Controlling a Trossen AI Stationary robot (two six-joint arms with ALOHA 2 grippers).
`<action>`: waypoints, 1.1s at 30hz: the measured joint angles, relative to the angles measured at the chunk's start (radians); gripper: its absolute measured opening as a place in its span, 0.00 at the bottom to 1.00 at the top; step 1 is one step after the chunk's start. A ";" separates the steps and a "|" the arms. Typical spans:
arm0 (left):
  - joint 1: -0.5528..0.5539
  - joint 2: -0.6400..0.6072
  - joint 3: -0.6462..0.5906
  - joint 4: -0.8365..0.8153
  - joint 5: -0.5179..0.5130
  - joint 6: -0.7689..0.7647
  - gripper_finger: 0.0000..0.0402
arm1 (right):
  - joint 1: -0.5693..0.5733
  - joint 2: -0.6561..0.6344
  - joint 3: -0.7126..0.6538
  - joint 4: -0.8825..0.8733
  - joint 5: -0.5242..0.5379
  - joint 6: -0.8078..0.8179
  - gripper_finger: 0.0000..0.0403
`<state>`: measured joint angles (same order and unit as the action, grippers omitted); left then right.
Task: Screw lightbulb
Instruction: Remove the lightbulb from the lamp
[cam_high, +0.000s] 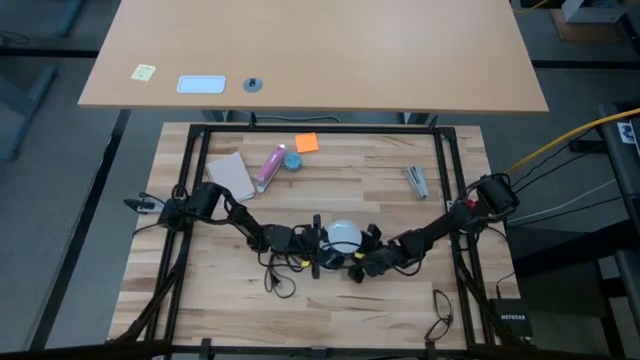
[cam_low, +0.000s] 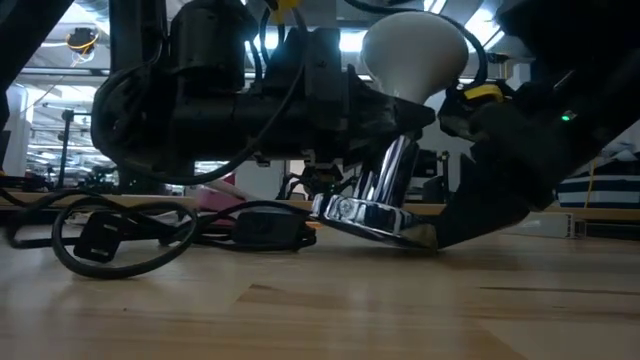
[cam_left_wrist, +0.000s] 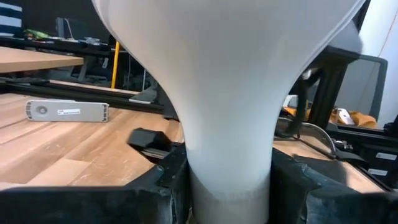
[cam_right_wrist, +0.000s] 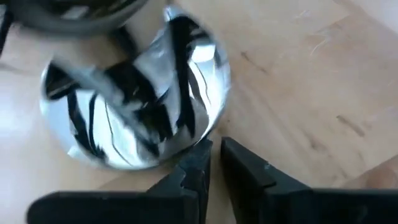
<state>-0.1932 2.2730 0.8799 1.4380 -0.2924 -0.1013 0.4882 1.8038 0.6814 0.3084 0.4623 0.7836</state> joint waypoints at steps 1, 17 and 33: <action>0.000 0.000 0.000 0.000 -0.003 0.000 0.35 | 0.003 0.000 0.001 0.000 -0.001 0.000 0.13; 0.017 0.003 -0.001 -0.027 -0.117 0.015 0.35 | 0.006 -0.007 0.012 0.132 0.017 -0.107 0.02; 0.001 0.003 -0.002 -0.007 -0.102 -0.003 0.35 | -0.112 -0.057 0.009 -0.165 0.189 -0.112 0.01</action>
<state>-0.1927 2.2763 0.8778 1.4305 -0.3940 -0.1038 0.3766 1.7466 0.6907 0.1438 0.6517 0.6719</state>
